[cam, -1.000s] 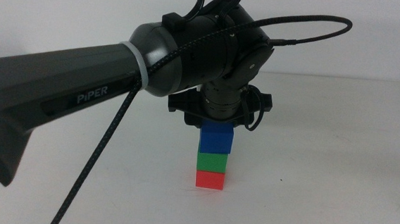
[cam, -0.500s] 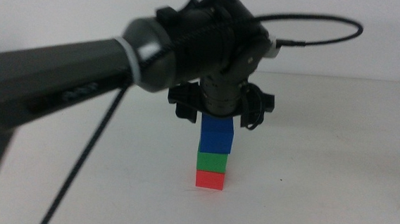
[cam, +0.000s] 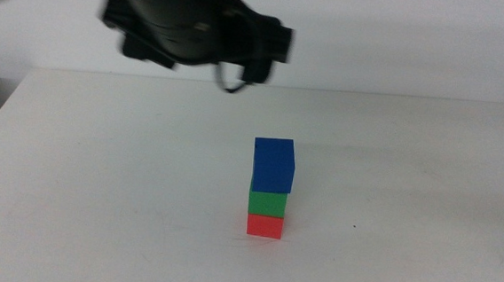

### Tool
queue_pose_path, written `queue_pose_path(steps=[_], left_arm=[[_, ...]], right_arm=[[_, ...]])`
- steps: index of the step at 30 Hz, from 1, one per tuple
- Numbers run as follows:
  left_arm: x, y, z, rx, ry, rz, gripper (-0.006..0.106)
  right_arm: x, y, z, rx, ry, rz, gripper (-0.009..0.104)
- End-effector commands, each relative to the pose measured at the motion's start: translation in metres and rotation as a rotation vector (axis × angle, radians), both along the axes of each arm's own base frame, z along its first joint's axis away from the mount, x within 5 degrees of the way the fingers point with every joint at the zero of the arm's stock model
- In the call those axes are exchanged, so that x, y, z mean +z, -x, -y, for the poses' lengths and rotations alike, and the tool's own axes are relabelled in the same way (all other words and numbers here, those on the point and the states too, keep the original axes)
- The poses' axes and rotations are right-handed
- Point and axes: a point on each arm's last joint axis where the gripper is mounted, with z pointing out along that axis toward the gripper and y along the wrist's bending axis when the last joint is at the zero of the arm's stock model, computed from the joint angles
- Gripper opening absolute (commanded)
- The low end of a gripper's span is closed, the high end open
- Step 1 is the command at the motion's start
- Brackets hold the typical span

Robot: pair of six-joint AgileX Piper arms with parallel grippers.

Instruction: Stack red cubes first, then green, then blue cubes in a specific spot.

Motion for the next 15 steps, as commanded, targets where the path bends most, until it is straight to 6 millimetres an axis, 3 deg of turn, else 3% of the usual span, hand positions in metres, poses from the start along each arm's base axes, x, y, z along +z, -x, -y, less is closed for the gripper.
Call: queue_pose_path(steps=[1, 8, 12, 15], left_arm=[[0.026, 0.021, -0.034, -0.006, -0.058, 0.06, 0.094], [0.052, 0.055, -0.112, -0.087, 0.022, 0.298, 0.094], [0.051, 0.074, -0.154, -0.037, 0.062, 0.42, 0.094], [0.044, 0.087, -0.174, 0.019, 0.071, 0.475, 0.094]], right_arm=[[0.014, -0.002, 0.0, -0.008, -0.062, 0.077, 0.075], [0.014, -0.002, 0.0, -0.011, -0.056, 0.081, 0.075], [0.014, -0.002, 0.0, -0.011, -0.056, 0.081, 0.075], [0.014, -0.002, 0.0, -0.011, -0.056, 0.081, 0.075]])
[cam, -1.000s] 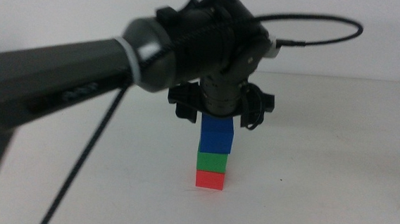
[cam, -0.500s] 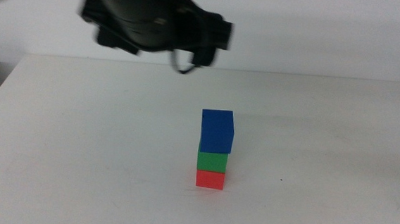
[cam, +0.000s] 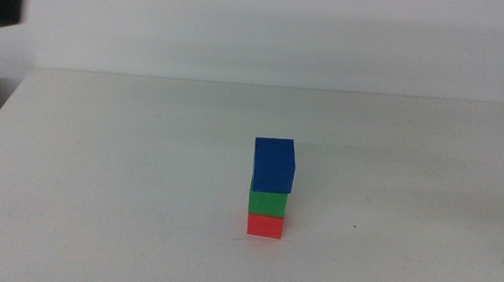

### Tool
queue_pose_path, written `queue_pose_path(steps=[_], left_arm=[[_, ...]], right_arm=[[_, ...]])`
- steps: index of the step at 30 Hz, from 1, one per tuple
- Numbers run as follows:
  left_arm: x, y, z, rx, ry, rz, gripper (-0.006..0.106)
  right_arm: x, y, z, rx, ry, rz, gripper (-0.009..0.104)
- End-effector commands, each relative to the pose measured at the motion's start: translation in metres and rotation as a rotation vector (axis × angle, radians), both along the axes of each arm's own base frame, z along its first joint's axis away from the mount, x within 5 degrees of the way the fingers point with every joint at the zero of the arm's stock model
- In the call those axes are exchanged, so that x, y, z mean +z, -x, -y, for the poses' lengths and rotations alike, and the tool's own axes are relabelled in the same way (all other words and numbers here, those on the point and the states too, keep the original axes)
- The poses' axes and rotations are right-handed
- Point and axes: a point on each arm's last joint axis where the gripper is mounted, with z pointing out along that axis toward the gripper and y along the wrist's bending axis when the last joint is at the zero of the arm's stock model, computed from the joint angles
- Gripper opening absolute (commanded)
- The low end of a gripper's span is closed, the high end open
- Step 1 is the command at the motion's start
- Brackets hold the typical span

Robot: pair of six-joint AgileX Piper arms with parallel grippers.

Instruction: Stack red cubes first, then green, then blue cubes in a specific spot.

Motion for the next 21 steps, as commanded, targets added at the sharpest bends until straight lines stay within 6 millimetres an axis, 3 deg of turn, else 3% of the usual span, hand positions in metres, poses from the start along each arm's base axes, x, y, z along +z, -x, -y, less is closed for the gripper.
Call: queue_pose_path(steps=[1, 7, 15, 21], left_arm=[[0.009, 0.012, -0.009, 0.012, 0.059, 0.141, 0.094], [0.001, 0.038, -0.019, 0.061, 0.112, 0.158, 0.094], [0.004, 0.045, -0.021, 0.064, 0.106, 0.181, 0.094], [0.013, 0.076, -0.025, 0.068, 0.105, 0.274, 0.094]], right_arm=[[0.014, -0.002, 0.0, -0.009, -0.059, 0.079, 0.075], [0.014, -0.002, 0.0, -0.009, -0.059, 0.079, 0.075], [0.014, -0.002, 0.0, -0.009, -0.059, 0.079, 0.075], [0.014, -0.002, 0.0, -0.009, -0.059, 0.079, 0.075]])
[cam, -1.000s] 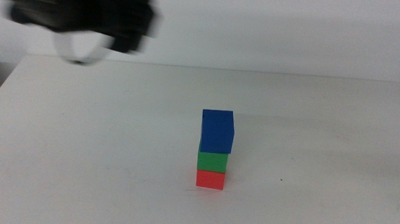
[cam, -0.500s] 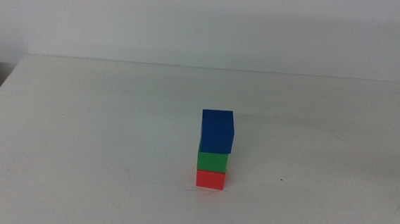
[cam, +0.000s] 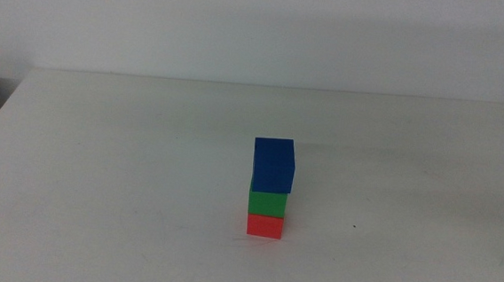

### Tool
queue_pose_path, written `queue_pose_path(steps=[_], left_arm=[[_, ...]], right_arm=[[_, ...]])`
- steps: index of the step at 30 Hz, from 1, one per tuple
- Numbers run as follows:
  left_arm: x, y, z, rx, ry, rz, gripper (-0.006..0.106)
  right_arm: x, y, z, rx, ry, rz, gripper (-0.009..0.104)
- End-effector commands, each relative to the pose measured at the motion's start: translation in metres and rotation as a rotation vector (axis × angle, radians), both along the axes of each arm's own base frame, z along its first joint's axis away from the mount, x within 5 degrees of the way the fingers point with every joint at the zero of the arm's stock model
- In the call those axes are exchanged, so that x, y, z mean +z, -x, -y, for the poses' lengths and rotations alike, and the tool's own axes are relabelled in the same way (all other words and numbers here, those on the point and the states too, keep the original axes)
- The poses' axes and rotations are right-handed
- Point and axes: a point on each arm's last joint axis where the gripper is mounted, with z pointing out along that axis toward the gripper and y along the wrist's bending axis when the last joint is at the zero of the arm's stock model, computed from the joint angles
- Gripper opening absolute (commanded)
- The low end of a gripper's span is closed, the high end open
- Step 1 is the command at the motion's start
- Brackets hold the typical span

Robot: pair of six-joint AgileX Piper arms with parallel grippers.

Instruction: Stack red cubes first, then green, then blue cubes in a specific spot.

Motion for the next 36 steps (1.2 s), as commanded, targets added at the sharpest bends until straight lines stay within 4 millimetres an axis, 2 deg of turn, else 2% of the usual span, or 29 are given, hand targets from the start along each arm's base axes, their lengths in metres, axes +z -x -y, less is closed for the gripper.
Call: queue_pose_path(steps=[1, 6, 9, 13, 17, 18, 20, 25, 32, 36], left_arm=[[0.017, 0.013, -0.002, 0.006, 0.014, 0.138, 0.094], [0.019, 0.034, -0.006, 0.023, -0.005, 0.206, 0.094], [0.006, 0.036, -0.007, 0.027, -0.008, 0.249, 0.094], [-0.041, 0.027, -0.007, 0.033, -0.031, 0.268, 0.094], [-0.092, 0.021, -0.005, 0.023, -0.019, 0.299, 0.094], [-0.098, 0.022, -0.005, 0.022, -0.015, 0.322, 0.094], [-0.125, 0.022, -0.005, 0.019, -0.01, 0.347, 0.094], [-0.175, 0.029, -0.004, 0.017, 0.059, 0.419, 0.094], [-0.229, 0.034, -0.005, 0.031, 0.16, 0.414, 0.094], [-0.24, 0.034, -0.005, 0.032, 0.158, 0.4, 0.094]], right_arm=[[0.014, -0.002, 0.0, -0.009, -0.059, 0.079, 0.075], [0.01, -0.004, 0.0, -0.018, -0.037, 0.085, 0.075], [0.003, -0.009, 0.005, -0.065, 0.018, 0.183, 0.075], [-0.016, -0.018, 0.015, -0.17, 0.072, 0.314, 0.075], [-0.05, -0.018, 0.025, -0.301, 0.025, 0.244, 0.075], [-0.06, -0.018, 0.027, -0.324, 0.012, 0.227, 0.075], [-0.078, -0.016, 0.034, -0.411, -0.026, 0.234, 0.075], [-0.117, -0.004, 0.051, -0.597, -0.064, 0.342, 0.075], [-0.171, 0.011, 0.059, -0.712, -0.059, 0.382, 0.075], [-0.19, 0.011, 0.06, -0.715, -0.047, 0.357, 0.075]])
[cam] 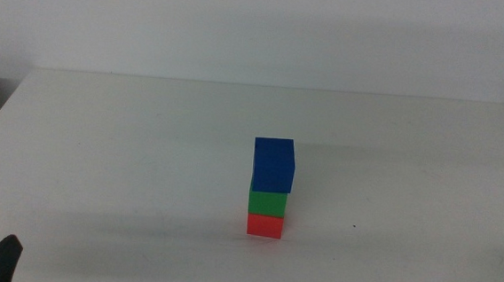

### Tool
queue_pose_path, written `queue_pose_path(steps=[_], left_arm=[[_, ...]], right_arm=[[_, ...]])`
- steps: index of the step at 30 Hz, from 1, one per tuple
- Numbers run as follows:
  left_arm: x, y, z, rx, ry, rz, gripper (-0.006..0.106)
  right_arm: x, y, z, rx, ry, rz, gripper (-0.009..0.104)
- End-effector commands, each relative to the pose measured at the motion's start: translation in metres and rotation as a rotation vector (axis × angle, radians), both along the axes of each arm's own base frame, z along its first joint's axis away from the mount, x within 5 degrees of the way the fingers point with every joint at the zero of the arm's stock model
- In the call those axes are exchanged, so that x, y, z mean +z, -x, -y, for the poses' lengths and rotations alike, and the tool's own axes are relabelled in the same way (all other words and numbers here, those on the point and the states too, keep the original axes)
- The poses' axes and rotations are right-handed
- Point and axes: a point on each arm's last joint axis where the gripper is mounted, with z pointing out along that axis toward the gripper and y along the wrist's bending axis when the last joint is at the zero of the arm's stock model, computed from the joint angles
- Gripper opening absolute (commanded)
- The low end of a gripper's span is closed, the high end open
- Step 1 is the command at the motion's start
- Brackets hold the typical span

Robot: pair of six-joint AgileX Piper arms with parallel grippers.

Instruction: Stack red cubes first, then green, then blue cubes in a specific spot.

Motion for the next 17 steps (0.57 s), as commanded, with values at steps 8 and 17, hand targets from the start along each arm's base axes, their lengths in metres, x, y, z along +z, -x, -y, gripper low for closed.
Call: queue_pose_path(steps=[8, 17], left_arm=[[0.0048, -0.0009, -0.0005, 0.007, 0.027, 0.057, 0.094], [0.0077, 0.0018, -0.0008, 0.007, 0.031, 0.1, 0.094]], right_arm=[[0.0024, -0.0018, 0.0003, -0.005, 0.013, 0.133, 0.075], [0.0023, -0.0018, 0.0003, -0.005, 0.012, 0.133, 0.075]])
